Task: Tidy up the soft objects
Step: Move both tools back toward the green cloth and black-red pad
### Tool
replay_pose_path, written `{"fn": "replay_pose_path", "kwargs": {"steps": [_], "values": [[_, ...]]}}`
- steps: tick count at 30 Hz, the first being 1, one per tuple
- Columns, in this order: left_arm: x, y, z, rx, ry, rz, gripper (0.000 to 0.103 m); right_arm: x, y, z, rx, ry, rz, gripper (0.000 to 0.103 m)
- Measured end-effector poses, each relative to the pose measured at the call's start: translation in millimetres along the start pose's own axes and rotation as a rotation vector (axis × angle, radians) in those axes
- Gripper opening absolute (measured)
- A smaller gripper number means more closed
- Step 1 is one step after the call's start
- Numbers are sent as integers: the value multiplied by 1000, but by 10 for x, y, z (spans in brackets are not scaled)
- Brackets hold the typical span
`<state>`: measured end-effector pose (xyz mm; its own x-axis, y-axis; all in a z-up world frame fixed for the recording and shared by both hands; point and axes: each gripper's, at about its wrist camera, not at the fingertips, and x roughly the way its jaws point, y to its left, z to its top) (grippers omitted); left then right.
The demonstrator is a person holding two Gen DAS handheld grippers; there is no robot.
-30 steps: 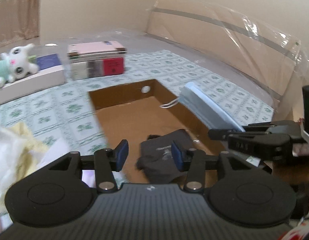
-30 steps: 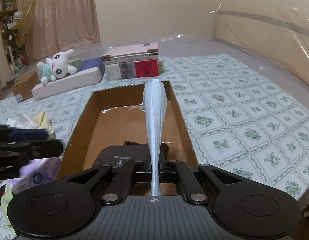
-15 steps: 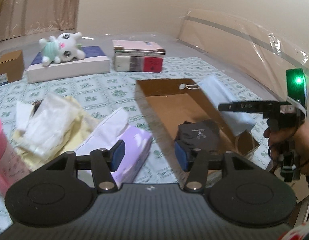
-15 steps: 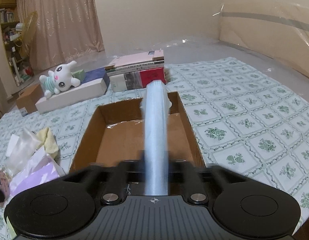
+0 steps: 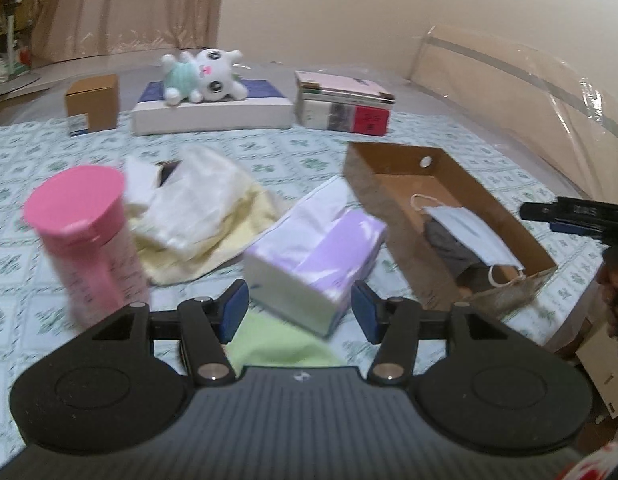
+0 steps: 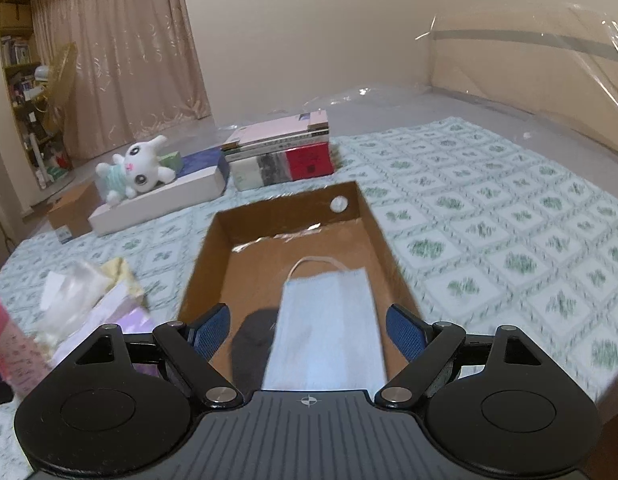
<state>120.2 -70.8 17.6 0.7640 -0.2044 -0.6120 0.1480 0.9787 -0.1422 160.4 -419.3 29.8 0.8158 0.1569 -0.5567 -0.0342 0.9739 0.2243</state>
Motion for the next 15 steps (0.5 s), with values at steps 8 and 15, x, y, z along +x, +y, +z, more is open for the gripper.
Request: {"fn": "replay_pose_path", "kwargs": {"steps": [8,15], "values": [[-303,341,-364,-4,20,98,59,-378,517,-392,-27,9,71,85],[-536,644,-580,-35,27,166,61,-505,1053,-680,-102,41,135,85]]}}
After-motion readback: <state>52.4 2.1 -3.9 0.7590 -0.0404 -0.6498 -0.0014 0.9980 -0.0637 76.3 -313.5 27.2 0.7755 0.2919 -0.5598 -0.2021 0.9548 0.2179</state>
